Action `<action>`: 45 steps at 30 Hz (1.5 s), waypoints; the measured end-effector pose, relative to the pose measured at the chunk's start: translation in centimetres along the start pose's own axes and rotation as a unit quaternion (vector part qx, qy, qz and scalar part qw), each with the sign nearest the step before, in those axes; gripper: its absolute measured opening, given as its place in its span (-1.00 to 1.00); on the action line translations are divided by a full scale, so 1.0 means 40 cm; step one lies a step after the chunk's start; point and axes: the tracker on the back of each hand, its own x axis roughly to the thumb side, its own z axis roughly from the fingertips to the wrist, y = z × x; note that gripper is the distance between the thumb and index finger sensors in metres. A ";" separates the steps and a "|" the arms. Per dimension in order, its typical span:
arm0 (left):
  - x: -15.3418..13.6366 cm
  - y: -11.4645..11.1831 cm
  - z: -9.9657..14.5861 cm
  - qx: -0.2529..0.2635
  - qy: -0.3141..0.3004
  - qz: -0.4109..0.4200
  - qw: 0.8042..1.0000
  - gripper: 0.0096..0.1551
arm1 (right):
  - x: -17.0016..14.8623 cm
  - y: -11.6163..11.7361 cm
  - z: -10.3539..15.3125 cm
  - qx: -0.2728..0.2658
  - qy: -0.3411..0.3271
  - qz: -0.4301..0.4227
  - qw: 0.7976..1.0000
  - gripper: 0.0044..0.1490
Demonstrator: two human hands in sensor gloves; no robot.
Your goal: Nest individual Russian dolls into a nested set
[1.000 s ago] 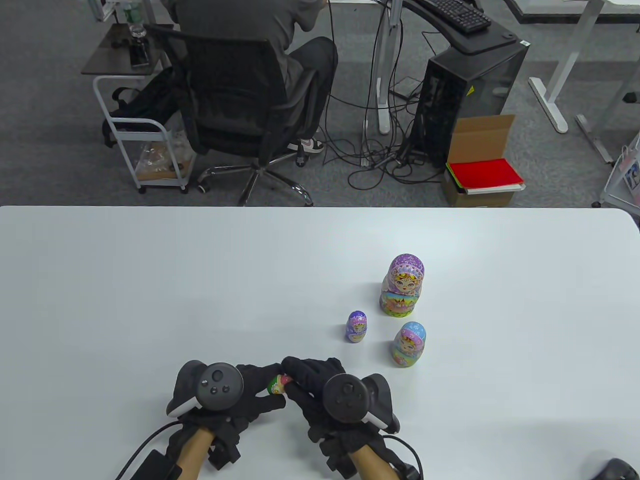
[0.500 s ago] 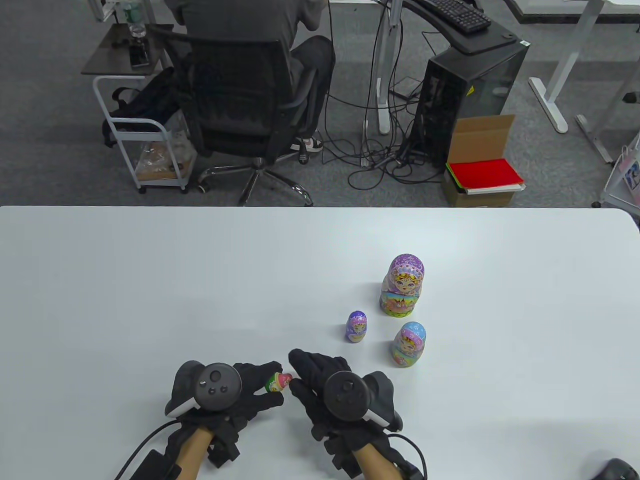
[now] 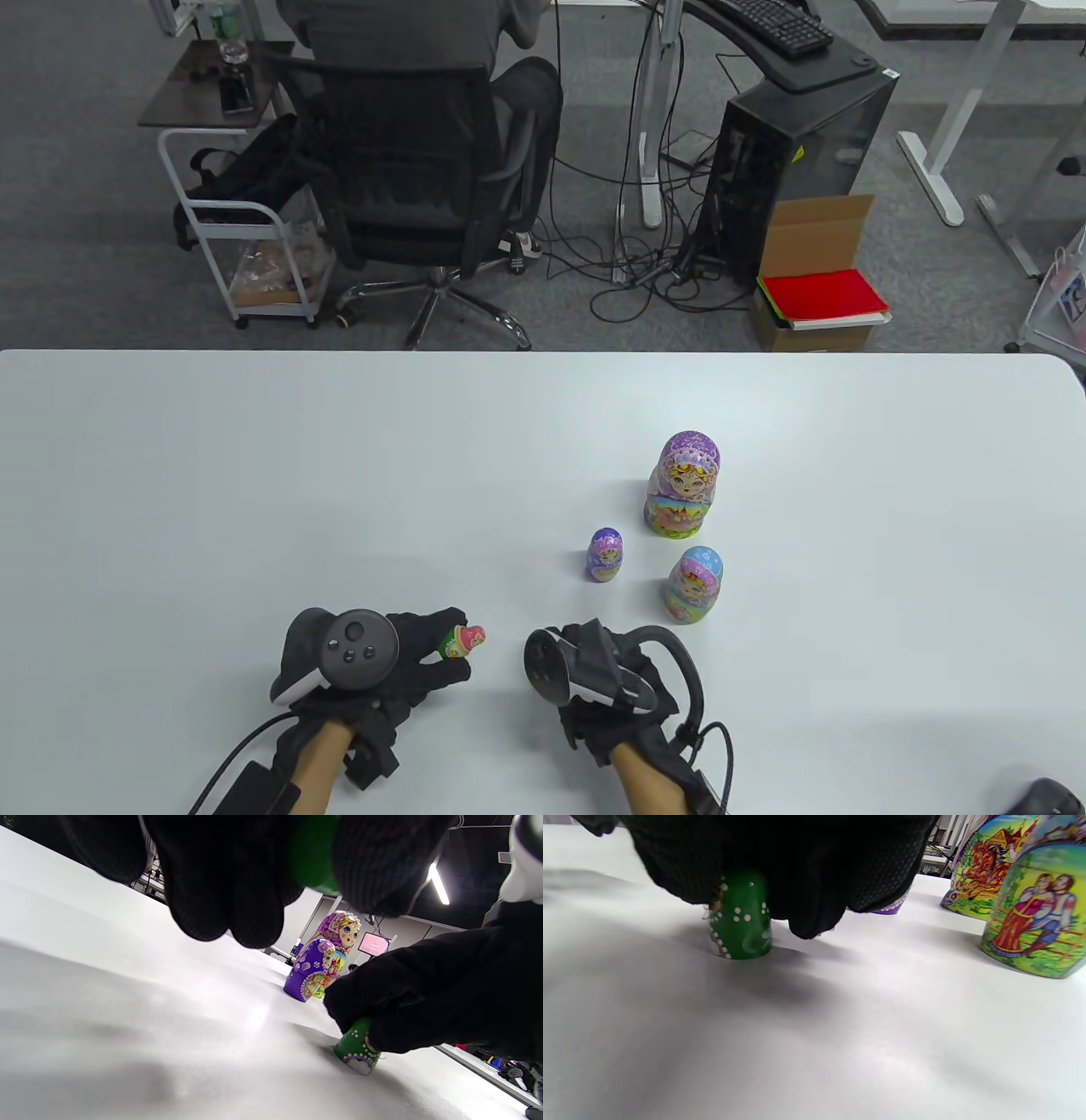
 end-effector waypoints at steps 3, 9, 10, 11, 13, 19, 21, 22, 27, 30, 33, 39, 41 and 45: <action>0.000 -0.002 -0.001 -0.001 -0.002 0.001 1.000 -0.17 | -0.014 -0.010 0.009 -0.029 -0.001 -0.043 0.999 -0.35; 0.000 -0.004 -0.002 -0.003 -0.003 0.002 1.000 -0.18 | -0.070 -0.038 0.042 -0.141 -0.010 -0.285 0.948 -0.35; 0.001 -0.005 -0.002 -0.004 -0.004 0.001 1.000 -0.17 | -0.074 -0.038 0.044 -0.150 -0.022 -0.312 0.938 -0.35; 0.002 -0.006 -0.002 -0.004 -0.005 0.001 1.000 -0.17 | -0.076 -0.037 0.044 -0.156 -0.036 -0.337 0.928 -0.35; 0.007 -0.008 -0.003 -0.005 -0.009 0.002 1.000 -0.17 | -0.074 -0.036 0.044 -0.163 -0.053 -0.368 0.914 -0.36; 0.021 -0.013 -0.005 -0.009 -0.019 0.001 1.000 -0.18 | -0.054 -0.035 0.042 -0.153 -0.084 -0.387 0.905 -0.36; 0.024 -0.015 -0.005 -0.010 -0.022 0.000 1.000 -0.17 | -0.046 -0.033 0.040 -0.152 -0.089 -0.384 0.906 -0.35; 0.025 -0.016 -0.005 -0.011 -0.022 0.000 1.000 -0.18 | -0.043 -0.032 0.039 -0.152 -0.094 -0.384 0.906 -0.35; 0.026 -0.017 -0.006 -0.013 -0.025 0.001 1.000 -0.18 | -0.033 -0.029 0.036 -0.149 -0.108 -0.381 0.906 -0.35; 0.026 -0.017 -0.006 -0.015 -0.025 0.004 1.000 -0.17 | -0.032 -0.029 0.035 -0.149 -0.111 -0.383 0.905 -0.35; 0.027 -0.018 -0.006 -0.016 -0.027 0.003 1.000 -0.18 | -0.031 -0.029 0.035 -0.145 -0.115 -0.387 0.903 -0.34; 0.031 -0.018 -0.005 -0.006 -0.035 0.004 0.999 -0.18 | -0.031 -0.028 0.035 -0.142 -0.121 -0.397 0.899 -0.35; 0.030 -0.018 -0.005 -0.006 -0.036 0.006 0.999 -0.18 | -0.033 -0.025 0.033 -0.137 -0.123 -0.404 0.896 -0.35; 0.029 -0.018 -0.005 -0.012 -0.036 0.009 0.999 -0.19 | -0.035 -0.021 0.030 -0.132 -0.127 -0.411 0.893 -0.37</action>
